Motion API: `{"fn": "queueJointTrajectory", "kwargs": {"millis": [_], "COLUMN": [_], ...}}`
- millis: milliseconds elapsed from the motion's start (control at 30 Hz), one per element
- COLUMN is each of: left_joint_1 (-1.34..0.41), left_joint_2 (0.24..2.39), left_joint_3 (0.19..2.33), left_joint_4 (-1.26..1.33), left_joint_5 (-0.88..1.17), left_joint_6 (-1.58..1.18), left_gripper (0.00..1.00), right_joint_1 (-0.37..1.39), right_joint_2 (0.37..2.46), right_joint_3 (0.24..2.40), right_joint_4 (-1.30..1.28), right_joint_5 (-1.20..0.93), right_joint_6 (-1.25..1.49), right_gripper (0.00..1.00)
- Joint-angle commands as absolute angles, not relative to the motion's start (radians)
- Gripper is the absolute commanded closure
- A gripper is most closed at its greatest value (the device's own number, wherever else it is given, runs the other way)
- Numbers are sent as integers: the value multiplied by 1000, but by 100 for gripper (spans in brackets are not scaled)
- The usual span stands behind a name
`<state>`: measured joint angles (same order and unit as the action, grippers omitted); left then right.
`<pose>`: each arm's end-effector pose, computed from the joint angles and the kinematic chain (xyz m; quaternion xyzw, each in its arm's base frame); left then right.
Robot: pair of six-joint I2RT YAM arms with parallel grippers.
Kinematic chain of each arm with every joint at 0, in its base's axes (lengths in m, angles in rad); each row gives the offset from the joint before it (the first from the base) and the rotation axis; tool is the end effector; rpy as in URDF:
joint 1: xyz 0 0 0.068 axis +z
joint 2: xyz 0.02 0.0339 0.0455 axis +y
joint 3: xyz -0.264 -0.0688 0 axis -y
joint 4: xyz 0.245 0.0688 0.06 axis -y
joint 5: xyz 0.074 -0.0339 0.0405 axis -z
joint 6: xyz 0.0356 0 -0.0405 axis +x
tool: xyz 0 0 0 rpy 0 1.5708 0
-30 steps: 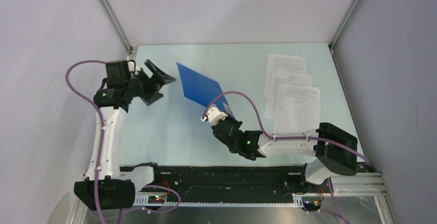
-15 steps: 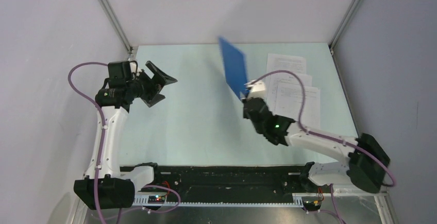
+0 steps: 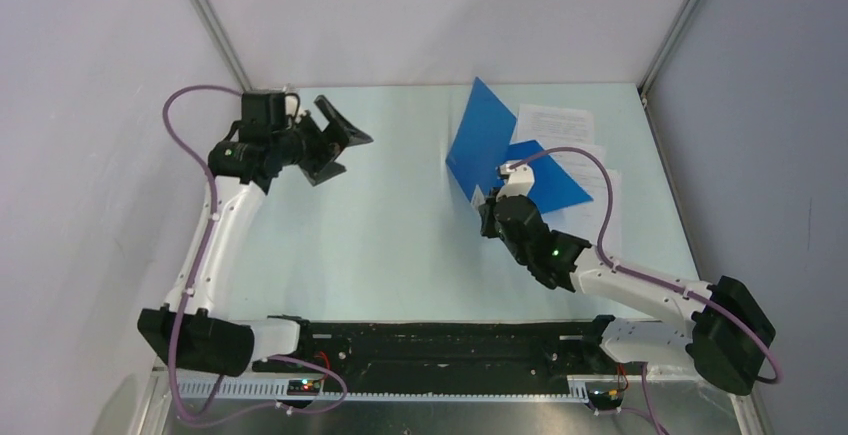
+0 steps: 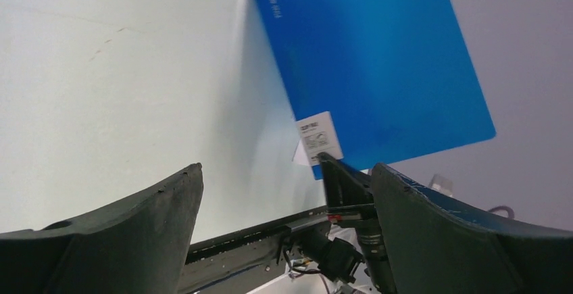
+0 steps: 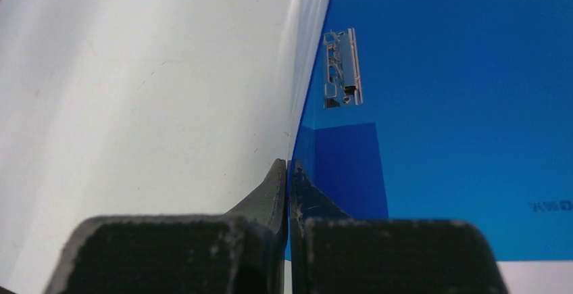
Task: Put the files into the folder
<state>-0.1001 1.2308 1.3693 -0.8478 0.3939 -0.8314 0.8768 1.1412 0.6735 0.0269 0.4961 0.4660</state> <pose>0.2448 -0.0383 0.3860 -0.2423 0.8614 -0.3428 0.2860 0.1736 0.1821 0.2517 -0.0383 0.8283 0.1605 0.5354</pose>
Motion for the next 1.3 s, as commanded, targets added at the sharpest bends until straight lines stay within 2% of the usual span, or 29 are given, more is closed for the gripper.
{"fn": "queueJointTrajectory", "kwargs": {"millis": [0,333,633,1067,1100,1267], "left_joint_1": [-184,-353,-467,-515,-516,-517], "left_joint_2": [1297,1508,1606,1685,1682,1646], "left_joint_3": [1514,1827,1888,1877,1864,1814], "left_joint_4": [-822,-821,-837,-958,-959,-962], "left_joint_5": [374,387,338,273,269,256], "left_joint_6": [-831,-803,-846,-757,-755,-751], "left_gripper": [2,2,2,1,3,33], "right_joint_1": [918,1045,1093,1128,1128,1129], "right_joint_2": [1149,1221,1270,1313,1315,1323], "right_joint_3": [678,699,713,713,713,713], "right_joint_4": [100,151,162,171,174,182], "right_joint_5": [474,515,537,583,582,583], "right_joint_6": [362,254,241,205,205,207], "right_gripper": [100,100,100,100,100,100]}}
